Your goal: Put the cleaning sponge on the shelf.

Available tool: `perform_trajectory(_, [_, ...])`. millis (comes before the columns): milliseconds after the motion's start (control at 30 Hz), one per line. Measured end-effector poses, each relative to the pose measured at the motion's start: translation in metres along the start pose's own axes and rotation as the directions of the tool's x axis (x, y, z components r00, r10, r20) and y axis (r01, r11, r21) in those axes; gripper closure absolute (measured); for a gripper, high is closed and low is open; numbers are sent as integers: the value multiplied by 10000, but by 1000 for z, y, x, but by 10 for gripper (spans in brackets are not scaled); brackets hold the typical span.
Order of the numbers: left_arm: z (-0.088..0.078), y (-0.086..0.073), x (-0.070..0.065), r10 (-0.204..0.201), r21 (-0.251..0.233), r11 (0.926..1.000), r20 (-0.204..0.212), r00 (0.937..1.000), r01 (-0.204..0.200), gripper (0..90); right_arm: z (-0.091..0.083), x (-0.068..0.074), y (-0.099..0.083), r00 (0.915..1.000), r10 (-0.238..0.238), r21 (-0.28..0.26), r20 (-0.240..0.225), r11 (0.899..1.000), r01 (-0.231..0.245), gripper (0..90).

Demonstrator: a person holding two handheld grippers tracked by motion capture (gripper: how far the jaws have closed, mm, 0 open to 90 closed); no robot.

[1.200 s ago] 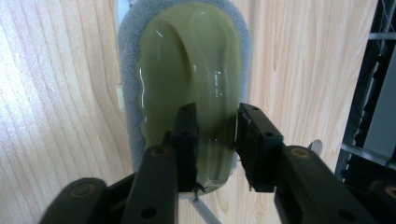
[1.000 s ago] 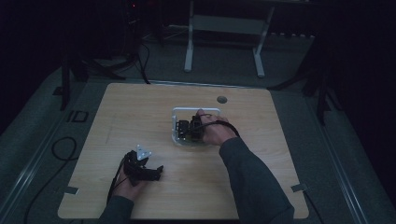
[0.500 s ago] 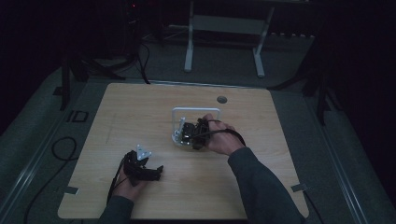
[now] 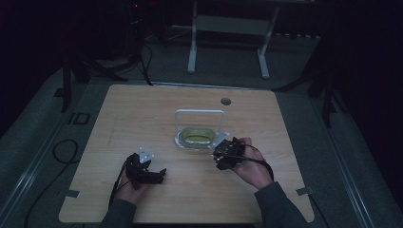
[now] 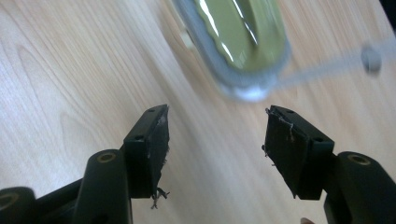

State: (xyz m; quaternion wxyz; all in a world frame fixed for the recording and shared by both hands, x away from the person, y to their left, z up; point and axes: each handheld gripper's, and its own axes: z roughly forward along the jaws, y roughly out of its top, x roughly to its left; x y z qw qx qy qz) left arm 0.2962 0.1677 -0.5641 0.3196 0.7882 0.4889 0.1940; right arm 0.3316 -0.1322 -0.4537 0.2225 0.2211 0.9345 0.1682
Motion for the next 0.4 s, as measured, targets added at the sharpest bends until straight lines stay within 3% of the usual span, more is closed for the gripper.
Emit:
perform_trajectory(100, [0, 0, 0, -19, -3, 10000, 15, 10000, 19, 26, -7, -3, -29, 9945, 1048, -373, 26, 9938, -1046, 384])
perform_trajectory(233, [0, 0, 0, 2, -1, 10000, 5, 10000, -2, 26, -14, -4, -72, 9715, 2363, -764, 177, 9691, -2344, 378])
perform_trajectory(333, [0, 0, 0, 2, 0, 10000, 7, 10000, -2, 26, -17, -5, -106, 9366, 3499, -1068, 170, 9320, -3463, 362])
perform_trajectory(400, [0, 0, 0, 17, 11, 10000, 5, 10000, -17, 26, -16, -5, -129, 9014, 4326, -1349, 170, 8943, -4267, 354])
